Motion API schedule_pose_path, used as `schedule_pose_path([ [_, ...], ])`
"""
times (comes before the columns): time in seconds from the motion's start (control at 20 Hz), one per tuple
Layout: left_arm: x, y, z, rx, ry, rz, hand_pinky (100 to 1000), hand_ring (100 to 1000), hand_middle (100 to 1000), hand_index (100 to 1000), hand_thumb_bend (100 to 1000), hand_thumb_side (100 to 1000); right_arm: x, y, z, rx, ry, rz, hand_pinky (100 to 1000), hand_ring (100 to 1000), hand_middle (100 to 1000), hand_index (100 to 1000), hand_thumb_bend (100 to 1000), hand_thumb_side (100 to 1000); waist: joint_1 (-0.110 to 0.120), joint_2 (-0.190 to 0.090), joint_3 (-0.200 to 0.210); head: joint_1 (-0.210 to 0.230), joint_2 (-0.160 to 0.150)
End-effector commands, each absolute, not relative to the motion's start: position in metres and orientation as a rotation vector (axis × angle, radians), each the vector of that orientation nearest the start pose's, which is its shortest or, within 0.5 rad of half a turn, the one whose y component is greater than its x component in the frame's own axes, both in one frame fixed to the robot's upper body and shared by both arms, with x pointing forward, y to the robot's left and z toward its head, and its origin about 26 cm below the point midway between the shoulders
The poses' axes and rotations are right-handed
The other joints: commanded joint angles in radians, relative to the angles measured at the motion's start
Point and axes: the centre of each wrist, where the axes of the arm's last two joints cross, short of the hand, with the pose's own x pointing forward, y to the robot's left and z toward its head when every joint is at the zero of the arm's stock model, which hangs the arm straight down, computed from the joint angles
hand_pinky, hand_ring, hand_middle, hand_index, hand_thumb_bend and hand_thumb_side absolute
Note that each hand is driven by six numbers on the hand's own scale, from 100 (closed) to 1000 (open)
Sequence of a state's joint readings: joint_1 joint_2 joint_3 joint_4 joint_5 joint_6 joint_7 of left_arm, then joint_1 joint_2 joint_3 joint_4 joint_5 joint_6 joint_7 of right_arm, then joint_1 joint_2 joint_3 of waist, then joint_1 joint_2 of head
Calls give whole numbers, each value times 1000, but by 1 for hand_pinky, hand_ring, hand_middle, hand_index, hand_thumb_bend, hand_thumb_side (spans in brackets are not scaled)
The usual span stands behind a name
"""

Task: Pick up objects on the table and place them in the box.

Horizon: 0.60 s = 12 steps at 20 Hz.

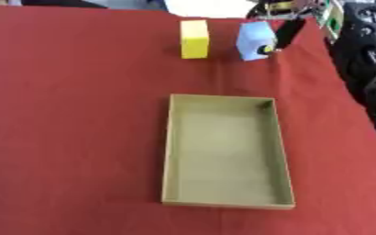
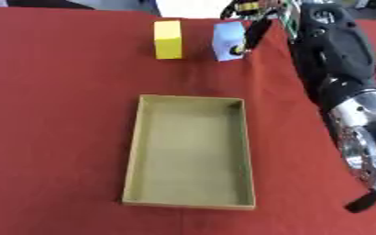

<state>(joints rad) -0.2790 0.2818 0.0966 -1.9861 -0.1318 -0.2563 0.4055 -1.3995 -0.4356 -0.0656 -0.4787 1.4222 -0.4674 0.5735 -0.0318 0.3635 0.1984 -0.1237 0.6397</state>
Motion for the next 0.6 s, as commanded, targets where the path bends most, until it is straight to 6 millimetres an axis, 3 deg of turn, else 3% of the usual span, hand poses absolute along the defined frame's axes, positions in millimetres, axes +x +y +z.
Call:
schedule_pose_path([
  [0.05, 297, 281, 201, 509, -2593, 121, 819, 691, 661, 795, 218, 751, 521, -280, 327, -1095, -1052, 1823, 896, 932, 891, 1000, 323, 368, 5, -17, 2, -5, -11],
  [0.25, 297, 281, 201, 508, -2592, 121, 817, 692, 661, 795, 216, 751, 522, -277, 327, -1075, -1126, 1800, 864, 888, 766, 913, 227, 400, 7, -15, 3, -5, -7],
  [0.4, 297, 281, 201, 509, -2590, 121, 816, 692, 661, 795, 215, 751, 520, -275, 333, -1070, -1222, 1770, 833, 810, 614, 797, 161, 421, 7, -16, 1, -5, -4],
  [0.6, 297, 281, 201, 509, -2591, 120, 816, 693, 661, 795, 215, 750, 517, -273, 343, -1123, -1330, 1718, 810, 760, 558, 746, 101, 426, 6, -19, -1, -4, -5],
])
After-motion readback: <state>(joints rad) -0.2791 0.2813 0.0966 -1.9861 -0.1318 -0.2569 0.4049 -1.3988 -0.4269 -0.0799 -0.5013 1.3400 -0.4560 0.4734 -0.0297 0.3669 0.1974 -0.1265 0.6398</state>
